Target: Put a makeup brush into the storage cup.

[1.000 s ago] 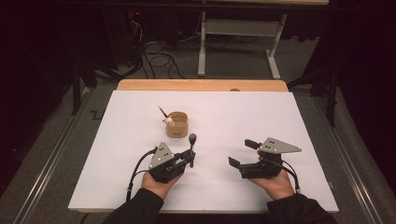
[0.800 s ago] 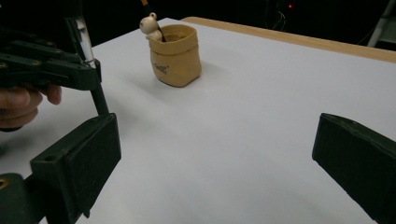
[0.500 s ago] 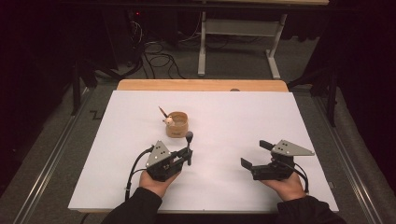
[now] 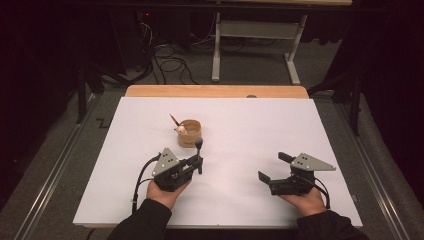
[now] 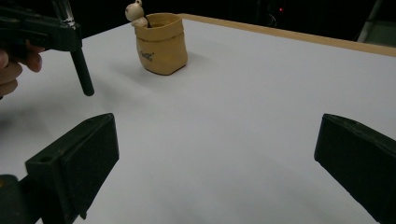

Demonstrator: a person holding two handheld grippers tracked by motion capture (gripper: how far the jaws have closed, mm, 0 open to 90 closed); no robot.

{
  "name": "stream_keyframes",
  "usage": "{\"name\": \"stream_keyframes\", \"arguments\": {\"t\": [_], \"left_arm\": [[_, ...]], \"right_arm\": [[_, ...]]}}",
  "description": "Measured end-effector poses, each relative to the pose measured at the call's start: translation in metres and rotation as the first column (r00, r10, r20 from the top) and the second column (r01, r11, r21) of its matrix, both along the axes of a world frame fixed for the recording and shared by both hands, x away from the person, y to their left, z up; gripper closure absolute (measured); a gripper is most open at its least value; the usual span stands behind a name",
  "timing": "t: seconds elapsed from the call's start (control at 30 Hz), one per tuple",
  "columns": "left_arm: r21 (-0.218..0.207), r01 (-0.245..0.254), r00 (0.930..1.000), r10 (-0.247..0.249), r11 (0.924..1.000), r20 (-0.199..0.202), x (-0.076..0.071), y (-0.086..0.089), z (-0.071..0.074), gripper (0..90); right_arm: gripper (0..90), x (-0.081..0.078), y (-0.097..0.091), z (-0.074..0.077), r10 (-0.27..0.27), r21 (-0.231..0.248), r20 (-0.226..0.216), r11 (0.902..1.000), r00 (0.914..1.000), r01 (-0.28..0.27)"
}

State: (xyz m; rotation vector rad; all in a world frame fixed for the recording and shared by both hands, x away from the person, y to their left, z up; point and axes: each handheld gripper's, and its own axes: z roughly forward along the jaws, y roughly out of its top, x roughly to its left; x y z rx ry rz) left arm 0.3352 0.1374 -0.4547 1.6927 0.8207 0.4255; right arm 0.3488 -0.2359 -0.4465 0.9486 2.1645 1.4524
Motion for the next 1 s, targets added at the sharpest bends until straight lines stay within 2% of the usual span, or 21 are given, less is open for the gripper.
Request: {"name": "stream_keyframes", "arguments": {"t": [0.27,0.53,0.73,1.0], "left_arm": [[-0.023,-0.037,0.9992,0.037,0.999,-0.014,0.009,0.006,0.001,79.0],[-0.017,-0.063,0.9979,0.063,0.9978,-0.016,0.013,0.014,0.005,79.0],[-0.031,-0.084,0.9963,0.083,0.996,-0.023,0.019,0.018,0.009,79.0],[-0.062,-0.116,0.9932,0.115,0.9913,-0.013,0.031,0.021,0.017,79.0]], "right_arm": [[0.5,0.0,0.001,-0.005,0.02,-0.008,-0.005,0.9998,0.9998,-0.02],[0.4,0.006,0.001,-0.005,0.02,0.012,-0.01,0.9997,0.9998,-0.02],[0.4,0.008,0.006,-0.006,0.023,0.006,-0.024,0.9997,0.9994,-0.023],[0.4,0.014,0.013,-0.004,0.028,0.005,-0.016,0.9996,0.9995,-0.028]]}}
